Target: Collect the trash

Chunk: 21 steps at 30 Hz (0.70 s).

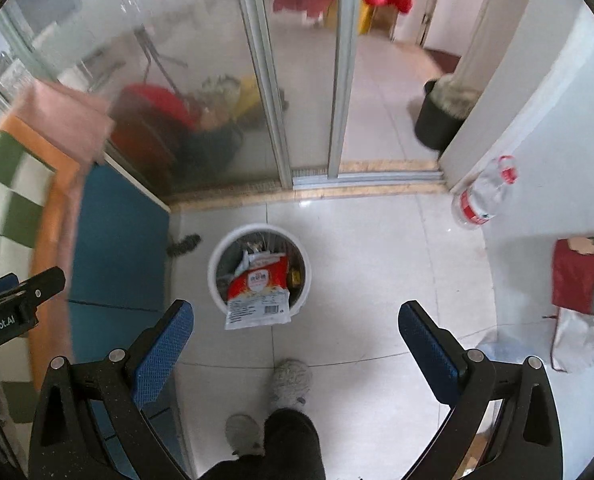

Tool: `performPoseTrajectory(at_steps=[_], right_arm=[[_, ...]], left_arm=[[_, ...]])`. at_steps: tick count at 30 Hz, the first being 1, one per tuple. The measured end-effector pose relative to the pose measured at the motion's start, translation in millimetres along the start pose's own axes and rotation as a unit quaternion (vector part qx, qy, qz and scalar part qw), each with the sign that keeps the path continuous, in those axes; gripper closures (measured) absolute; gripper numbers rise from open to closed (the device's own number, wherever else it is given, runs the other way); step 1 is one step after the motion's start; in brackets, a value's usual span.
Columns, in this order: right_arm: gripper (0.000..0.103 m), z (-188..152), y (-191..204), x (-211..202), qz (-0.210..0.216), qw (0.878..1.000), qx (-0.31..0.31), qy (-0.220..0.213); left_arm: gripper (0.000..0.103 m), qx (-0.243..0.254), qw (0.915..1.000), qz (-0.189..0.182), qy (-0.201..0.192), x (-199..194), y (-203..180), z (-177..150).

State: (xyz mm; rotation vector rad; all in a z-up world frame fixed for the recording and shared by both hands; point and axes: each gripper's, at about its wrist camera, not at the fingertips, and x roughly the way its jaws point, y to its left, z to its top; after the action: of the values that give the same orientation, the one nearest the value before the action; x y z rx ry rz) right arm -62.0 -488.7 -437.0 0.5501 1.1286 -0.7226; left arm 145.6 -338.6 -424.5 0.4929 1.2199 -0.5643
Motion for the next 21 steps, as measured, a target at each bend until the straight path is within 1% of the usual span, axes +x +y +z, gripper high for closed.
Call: performPoseTrajectory(at_steps=[1,3,4,5,6,9,13,16,17,21], right_arm=[[0.000,-4,1,-24,0.003,1.000,0.004,-0.008],[0.000,-13,3,-70,0.006,1.000,0.008,-0.021],[0.000,-19,3,-99,0.010,0.999,0.013,-0.029],[0.000,-23,3,-118,0.015,0.999,0.018,-0.036],[0.000,-28,2,-138,0.020,0.999,0.022,-0.042],[0.000,-43,1,-207,0.034,0.997,0.032,-0.064],[0.000,-61,2,-272,0.053,0.995,0.033,-0.084],[0.000,-72,3,-317,0.068,0.993,0.022,-0.097],[0.000,-74,3,-327,0.074,0.992,0.021,-0.099],[0.000,-83,3,-363,0.100,0.989,0.014,-0.109]], left_arm=[[0.008,0.002,0.9999,-0.006,-0.010,-27,5,-5],[0.008,0.004,0.9996,-0.016,-0.022,-59,9,-13],[0.008,0.008,0.9992,-0.023,-0.031,-85,12,-19],[0.008,0.011,0.9988,-0.029,-0.039,-105,14,-23],[0.008,0.013,0.9983,-0.034,-0.045,-117,13,-25],[0.008,0.025,0.9957,-0.056,-0.070,-174,17,-40],[0.008,0.034,0.9918,-0.084,-0.091,-231,18,-55],[0.008,0.038,0.9893,-0.100,-0.099,-262,19,-68],[0.008,0.039,0.9883,-0.108,-0.101,-271,20,-73],[0.008,0.033,0.9865,-0.117,-0.110,-297,21,-88]])
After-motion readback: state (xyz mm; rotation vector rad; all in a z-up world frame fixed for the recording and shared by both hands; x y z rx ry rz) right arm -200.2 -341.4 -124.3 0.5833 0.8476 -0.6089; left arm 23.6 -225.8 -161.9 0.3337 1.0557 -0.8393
